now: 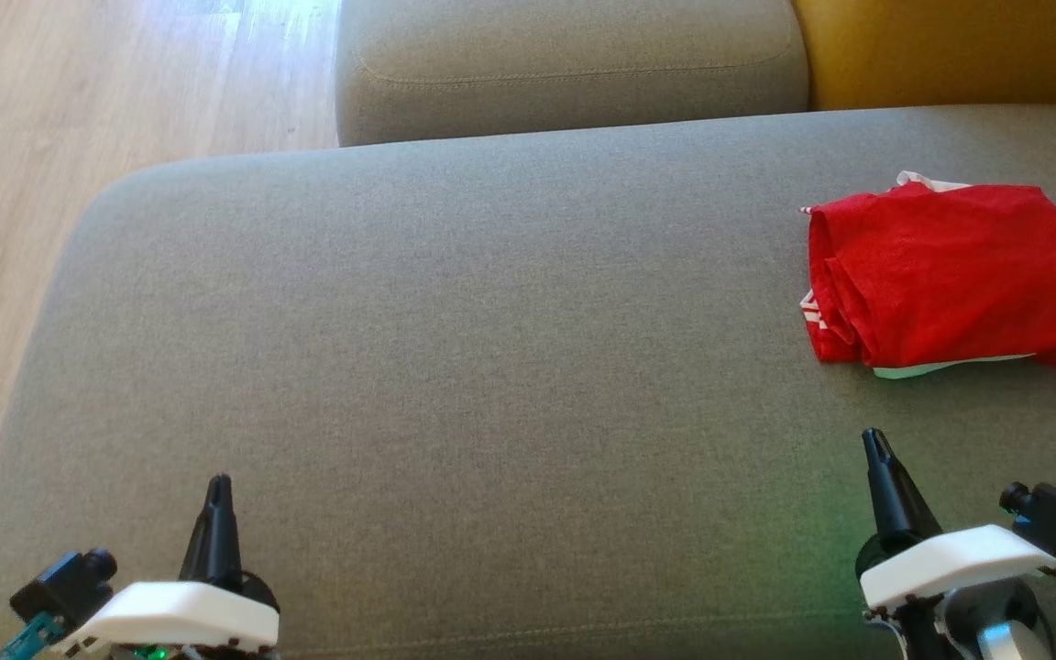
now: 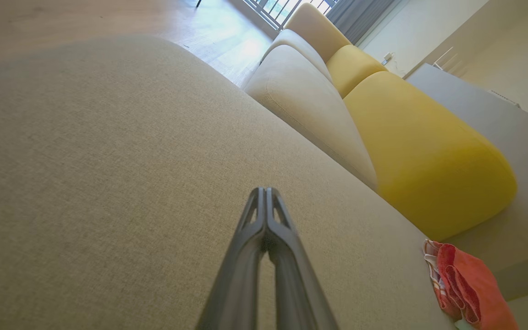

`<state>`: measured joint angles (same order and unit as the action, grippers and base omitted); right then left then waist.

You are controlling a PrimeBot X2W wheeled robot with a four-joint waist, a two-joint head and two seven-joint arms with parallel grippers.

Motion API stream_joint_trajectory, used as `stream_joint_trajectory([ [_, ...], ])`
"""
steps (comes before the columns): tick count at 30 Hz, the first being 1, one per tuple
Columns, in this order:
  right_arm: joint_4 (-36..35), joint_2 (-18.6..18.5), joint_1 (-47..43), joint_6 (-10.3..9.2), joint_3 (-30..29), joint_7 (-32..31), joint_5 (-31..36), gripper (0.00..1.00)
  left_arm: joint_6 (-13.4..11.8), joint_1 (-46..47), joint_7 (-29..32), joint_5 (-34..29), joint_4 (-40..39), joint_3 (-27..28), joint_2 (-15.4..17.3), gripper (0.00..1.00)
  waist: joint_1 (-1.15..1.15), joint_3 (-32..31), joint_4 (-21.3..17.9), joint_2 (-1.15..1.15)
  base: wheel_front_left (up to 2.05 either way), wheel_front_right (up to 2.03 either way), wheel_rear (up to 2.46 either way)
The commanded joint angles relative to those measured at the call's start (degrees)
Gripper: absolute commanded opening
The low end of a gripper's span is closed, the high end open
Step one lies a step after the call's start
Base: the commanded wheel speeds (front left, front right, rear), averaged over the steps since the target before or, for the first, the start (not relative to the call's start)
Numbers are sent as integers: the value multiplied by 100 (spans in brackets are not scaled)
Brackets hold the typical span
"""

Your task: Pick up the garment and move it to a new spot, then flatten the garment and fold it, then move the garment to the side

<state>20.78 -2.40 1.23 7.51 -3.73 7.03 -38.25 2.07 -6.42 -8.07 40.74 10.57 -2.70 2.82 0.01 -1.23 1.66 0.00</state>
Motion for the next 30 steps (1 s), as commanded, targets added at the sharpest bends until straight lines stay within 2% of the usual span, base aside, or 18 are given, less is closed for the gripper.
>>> stream_joint_trajectory([
  [1,-225,-31,322,-1,4,-49,-193,0,36,314,44,171,-146,139,71,0,0,3,-3,0,0,0,0],
  [30,-396,-38,388,-1,-104,-543,-2163,0,228,668,538,2098,38,384,84,0,0,55,-65,0,0,0,0],
])
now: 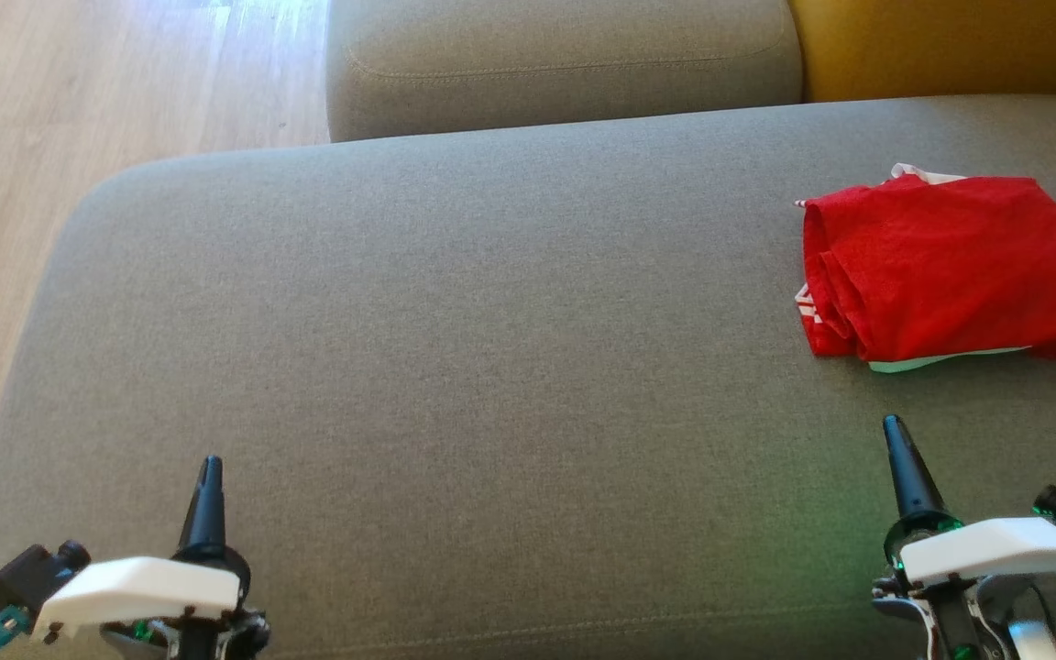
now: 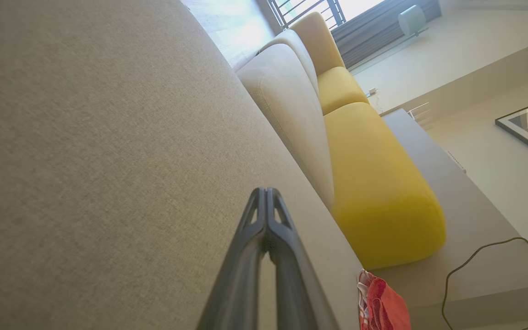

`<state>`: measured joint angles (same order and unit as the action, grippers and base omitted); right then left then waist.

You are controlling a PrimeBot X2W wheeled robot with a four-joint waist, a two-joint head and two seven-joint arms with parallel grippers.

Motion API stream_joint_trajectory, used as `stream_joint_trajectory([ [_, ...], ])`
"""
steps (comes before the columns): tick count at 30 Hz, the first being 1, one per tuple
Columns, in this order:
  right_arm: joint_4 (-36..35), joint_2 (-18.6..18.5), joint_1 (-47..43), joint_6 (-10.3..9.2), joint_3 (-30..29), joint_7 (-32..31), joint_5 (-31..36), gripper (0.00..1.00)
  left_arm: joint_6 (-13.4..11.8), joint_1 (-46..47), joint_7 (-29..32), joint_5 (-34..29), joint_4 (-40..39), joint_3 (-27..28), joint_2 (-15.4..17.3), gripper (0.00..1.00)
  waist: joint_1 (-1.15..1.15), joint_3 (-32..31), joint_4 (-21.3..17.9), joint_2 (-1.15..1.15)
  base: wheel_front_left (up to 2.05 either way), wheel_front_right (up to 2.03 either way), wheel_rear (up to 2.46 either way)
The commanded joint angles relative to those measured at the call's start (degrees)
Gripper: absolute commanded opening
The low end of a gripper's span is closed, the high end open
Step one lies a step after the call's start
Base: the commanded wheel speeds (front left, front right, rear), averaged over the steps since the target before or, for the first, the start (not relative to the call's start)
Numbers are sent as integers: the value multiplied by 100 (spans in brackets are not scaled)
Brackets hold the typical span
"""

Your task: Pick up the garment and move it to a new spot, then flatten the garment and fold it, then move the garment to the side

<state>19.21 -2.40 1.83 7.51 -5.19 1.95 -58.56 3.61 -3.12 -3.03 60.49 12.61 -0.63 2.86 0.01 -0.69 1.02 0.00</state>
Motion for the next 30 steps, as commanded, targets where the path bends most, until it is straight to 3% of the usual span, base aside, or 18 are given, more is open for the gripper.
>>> stream_joint_trajectory([
  [1,-244,-38,331,-1,39,-52,-198,0,80,350,50,188,-159,186,80,0,0,3,-3,0,0,0,0],
  [30,-404,-44,392,-2,-61,-512,-2037,0,259,683,527,1970,16,435,78,0,0,52,-61,0,0,0,0],
])
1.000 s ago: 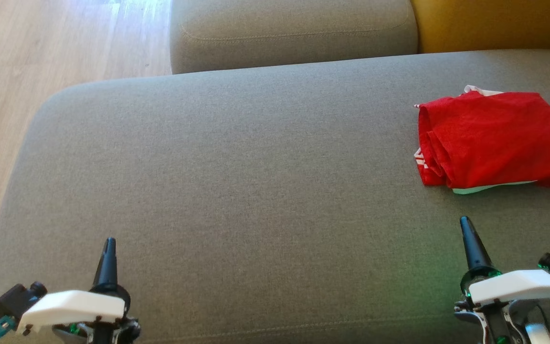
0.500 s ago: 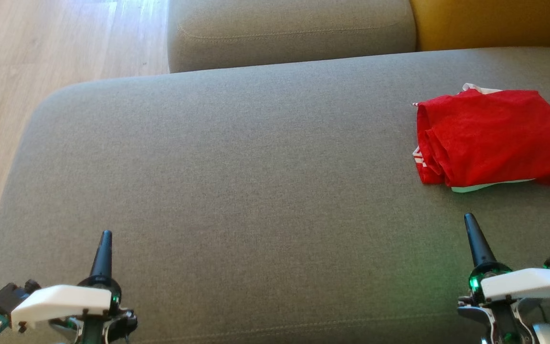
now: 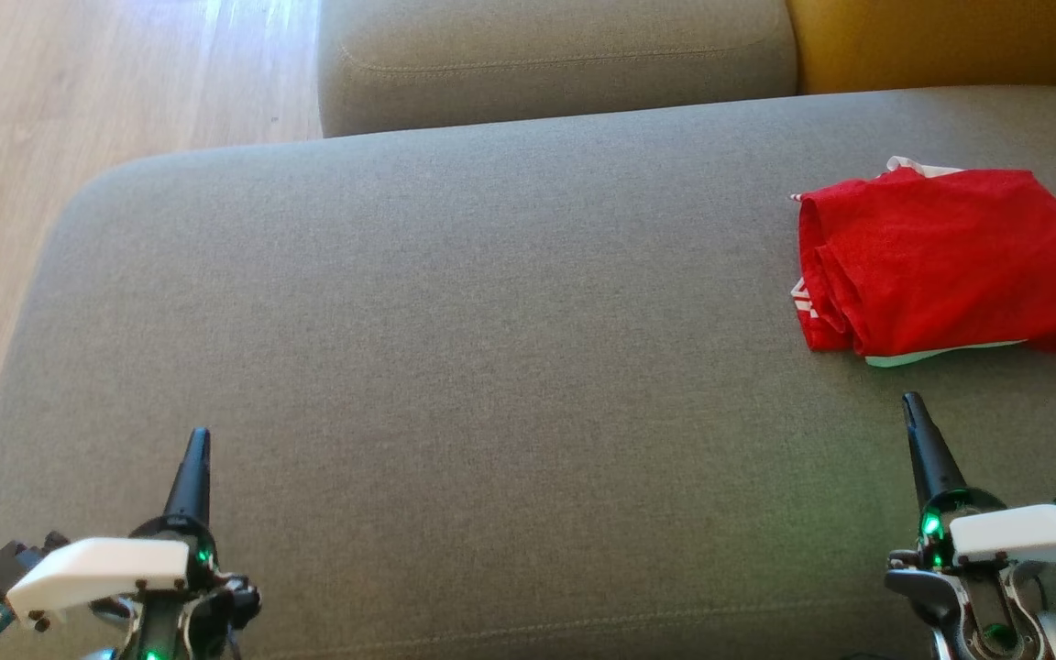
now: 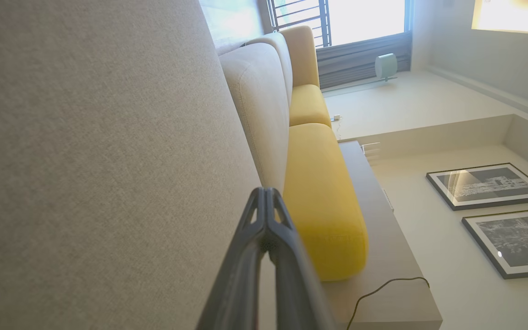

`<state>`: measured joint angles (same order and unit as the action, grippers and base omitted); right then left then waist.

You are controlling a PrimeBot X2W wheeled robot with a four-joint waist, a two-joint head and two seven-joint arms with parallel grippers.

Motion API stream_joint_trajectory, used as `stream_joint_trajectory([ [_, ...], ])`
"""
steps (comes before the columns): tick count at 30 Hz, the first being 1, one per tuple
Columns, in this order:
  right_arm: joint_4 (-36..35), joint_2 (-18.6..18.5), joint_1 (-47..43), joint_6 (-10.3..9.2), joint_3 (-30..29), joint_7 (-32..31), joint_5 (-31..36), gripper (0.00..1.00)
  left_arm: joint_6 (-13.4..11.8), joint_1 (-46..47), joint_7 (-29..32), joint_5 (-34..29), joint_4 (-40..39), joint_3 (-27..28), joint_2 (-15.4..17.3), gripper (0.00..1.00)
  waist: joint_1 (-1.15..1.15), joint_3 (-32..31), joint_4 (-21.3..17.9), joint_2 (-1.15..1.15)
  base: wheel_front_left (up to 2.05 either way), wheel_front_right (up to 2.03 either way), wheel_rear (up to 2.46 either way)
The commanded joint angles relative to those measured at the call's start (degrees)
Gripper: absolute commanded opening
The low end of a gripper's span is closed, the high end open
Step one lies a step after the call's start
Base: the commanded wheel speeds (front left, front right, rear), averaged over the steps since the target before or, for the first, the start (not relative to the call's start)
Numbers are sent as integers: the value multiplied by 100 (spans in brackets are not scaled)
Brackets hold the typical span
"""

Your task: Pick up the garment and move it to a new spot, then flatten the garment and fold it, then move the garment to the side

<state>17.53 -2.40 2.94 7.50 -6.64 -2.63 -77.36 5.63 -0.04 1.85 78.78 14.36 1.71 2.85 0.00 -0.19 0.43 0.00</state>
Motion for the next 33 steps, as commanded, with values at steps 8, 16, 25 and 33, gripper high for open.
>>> stream_joint_trajectory([
  [8,-281,-45,298,-1,56,-185,-681,0,108,469,177,647,-110,274,77,0,0,15,-18,0,0,0,0],
  [16,-327,-47,316,-1,27,-317,-1207,0,159,565,315,1154,-60,347,74,0,0,29,-35,0,0,0,0],
  [25,-351,-48,325,-1,12,-385,-1481,0,186,615,391,1413,-34,391,70,0,0,37,-43,0,0,0,0],
  [33,-351,-48,325,-1,12,-385,-1481,0,186,616,399,1405,-34,401,63,0,0,37,-43,0,0,0,0],
])
